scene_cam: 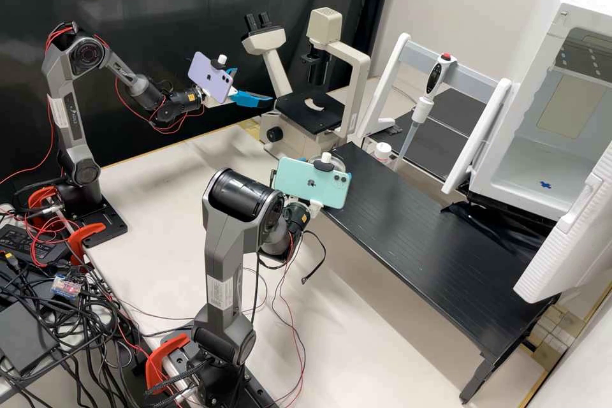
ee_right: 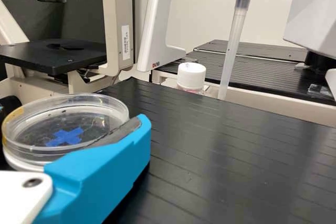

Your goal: Move the petri dish to the incubator

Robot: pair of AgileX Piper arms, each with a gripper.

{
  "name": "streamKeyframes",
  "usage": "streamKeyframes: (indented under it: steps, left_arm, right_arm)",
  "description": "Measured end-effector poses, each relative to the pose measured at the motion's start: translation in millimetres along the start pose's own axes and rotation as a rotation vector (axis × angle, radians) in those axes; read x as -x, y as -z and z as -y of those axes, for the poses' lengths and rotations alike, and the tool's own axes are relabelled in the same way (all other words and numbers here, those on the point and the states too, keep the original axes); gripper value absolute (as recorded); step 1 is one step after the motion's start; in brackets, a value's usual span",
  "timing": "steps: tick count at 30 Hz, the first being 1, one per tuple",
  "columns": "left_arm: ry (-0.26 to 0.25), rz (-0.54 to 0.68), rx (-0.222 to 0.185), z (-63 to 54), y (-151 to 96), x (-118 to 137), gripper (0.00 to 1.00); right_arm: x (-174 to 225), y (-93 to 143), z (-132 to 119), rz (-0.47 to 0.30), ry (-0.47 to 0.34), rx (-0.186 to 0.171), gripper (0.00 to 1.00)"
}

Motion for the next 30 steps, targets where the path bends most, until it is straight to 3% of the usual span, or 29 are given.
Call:
streamKeyframes:
  steps: [20, 25, 30]
  left_arm:
    - [0.0, 0.0, 0.0, 0.0, 0.0, 0.0, 1.0]
    - [0.0, 0.0, 0.0, 0.0, 0.0, 0.0, 1.0]
    - [0.0, 0.0, 0.0, 0.0, 0.0, 0.0, 1.0]
  right_arm:
    - [0.7, -5.1, -4.6, 0.005, -0.003, -0.006, 0.0]
    - [7.7, -15.1, -19.8, 0.052, -0.051, -0.012, 0.0]
    - [23.0, -32.3, -51.3, 0.116, -0.17, -0.04, 0.0]
